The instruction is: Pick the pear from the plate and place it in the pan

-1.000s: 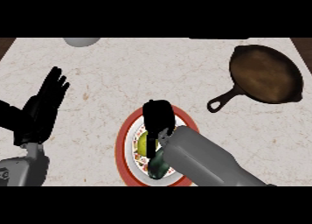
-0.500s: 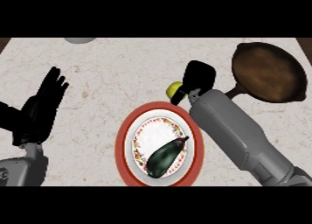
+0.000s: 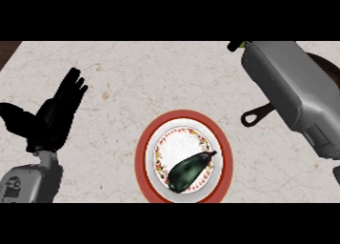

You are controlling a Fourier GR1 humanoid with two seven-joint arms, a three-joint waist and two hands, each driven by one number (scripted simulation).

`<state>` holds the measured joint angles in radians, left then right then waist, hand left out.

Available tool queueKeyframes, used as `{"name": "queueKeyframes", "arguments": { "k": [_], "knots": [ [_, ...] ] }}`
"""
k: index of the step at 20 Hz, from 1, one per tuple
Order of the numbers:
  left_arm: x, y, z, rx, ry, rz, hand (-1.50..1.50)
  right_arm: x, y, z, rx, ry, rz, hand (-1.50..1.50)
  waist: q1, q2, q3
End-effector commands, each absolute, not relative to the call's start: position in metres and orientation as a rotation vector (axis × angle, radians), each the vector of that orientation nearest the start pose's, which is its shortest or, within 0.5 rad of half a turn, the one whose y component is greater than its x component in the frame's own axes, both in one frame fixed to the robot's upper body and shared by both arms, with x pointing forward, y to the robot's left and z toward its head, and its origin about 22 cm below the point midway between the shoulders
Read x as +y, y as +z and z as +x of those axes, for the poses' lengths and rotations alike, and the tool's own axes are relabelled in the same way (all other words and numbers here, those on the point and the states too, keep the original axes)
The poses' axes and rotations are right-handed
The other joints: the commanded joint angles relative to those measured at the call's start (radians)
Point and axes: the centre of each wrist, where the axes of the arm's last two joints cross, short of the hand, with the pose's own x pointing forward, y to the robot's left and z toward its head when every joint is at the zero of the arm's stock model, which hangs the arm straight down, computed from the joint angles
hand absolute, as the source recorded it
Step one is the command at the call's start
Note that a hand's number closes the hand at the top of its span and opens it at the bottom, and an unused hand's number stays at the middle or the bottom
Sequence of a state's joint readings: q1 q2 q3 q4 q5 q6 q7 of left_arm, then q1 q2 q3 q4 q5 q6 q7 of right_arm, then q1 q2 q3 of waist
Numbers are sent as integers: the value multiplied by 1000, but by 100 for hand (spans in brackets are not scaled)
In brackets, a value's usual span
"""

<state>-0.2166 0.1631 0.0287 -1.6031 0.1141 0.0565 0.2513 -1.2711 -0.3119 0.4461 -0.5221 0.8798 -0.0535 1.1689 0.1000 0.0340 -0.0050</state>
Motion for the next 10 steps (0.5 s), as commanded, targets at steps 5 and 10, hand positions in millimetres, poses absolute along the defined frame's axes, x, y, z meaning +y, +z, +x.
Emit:
{"name": "queueKeyframes", "arguments": {
  "k": [5,10],
  "knots": [
    [243,76,290,-1564,-51,11,0,-143,237,480,-512,201,-1748,150,21,5,2],
    [254,68,295,-1556,-14,42,0,-169,246,484,-506,99,-1795,150,-10,5,2]
  ]
}}
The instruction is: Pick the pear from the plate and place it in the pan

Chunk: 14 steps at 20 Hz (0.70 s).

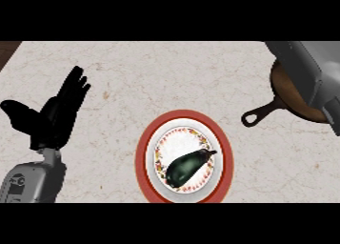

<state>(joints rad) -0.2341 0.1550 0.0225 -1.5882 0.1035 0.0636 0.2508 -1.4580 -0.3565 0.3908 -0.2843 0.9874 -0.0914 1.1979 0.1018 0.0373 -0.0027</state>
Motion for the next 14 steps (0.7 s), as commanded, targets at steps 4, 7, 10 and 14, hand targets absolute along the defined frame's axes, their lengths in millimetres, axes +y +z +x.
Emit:
{"name": "queueKeyframes", "arguments": {
  "k": [4,7,10,14],
  "knots": [
    [256,70,294,-1547,-8,46,0,-189,224,485,-504,58,-1802,150,-28,-8,2],
    [256,63,281,-1536,12,76,0,-213,212,484,-499,24,-1818,150,-50,-23,3],
    [259,58,281,-1535,20,77,0,-242,212,482,-524,-10,-1816,150,-75,-27,3],
    [270,57,280,-1534,23,97,0,-253,200,479,-539,-34,-1797,150,-81,-31,3]
  ]
}}
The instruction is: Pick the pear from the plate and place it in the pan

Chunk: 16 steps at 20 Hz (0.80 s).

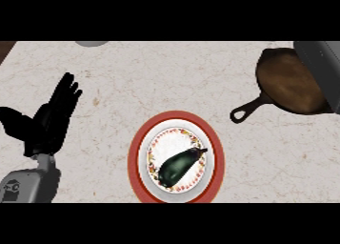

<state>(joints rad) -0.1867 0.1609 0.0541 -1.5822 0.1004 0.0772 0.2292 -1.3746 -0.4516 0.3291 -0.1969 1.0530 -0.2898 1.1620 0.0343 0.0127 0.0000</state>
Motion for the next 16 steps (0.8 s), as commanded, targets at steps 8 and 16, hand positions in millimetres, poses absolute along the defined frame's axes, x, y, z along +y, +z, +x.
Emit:
{"name": "queueKeyframes", "arguments": {
  "k": [8,16],
  "knots": [
    [263,53,267,-1534,17,83,0,-315,111,450,-597,4,-1741,150,3,1,2],
    [264,54,288,-1542,22,70,0,-346,65,425,-513,-90,-1617,150,1,10,3]
  ]
}}
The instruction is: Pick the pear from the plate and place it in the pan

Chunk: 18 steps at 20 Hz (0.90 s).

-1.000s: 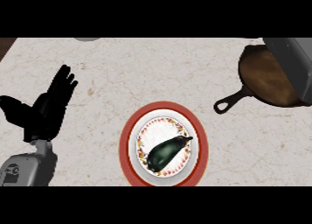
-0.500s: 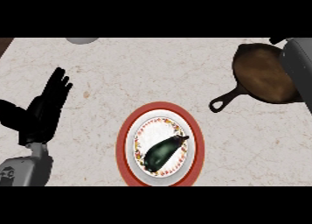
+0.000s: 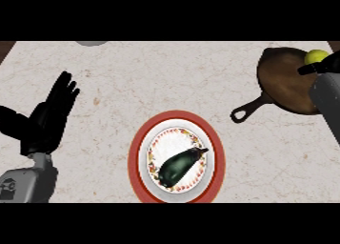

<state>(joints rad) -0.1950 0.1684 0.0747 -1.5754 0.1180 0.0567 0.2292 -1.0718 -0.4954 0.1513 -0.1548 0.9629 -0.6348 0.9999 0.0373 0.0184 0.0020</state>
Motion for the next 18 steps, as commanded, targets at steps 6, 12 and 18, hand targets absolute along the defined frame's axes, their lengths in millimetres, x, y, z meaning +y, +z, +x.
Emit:
{"name": "queueKeyframes", "arguments": {
  "k": [6,12,18],
  "knots": [
    [252,62,287,-1553,10,65,0,-354,53,417,-492,-226,-1465,-150,6,4,2],
    [267,62,276,-1526,26,62,0,-343,39,412,-701,-328,-1512,-150,-7,-10,0],
    [277,52,280,-1512,62,105,0,-338,52,412,-933,-588,-1489,-150,-55,-25,-1]
  ]
}}
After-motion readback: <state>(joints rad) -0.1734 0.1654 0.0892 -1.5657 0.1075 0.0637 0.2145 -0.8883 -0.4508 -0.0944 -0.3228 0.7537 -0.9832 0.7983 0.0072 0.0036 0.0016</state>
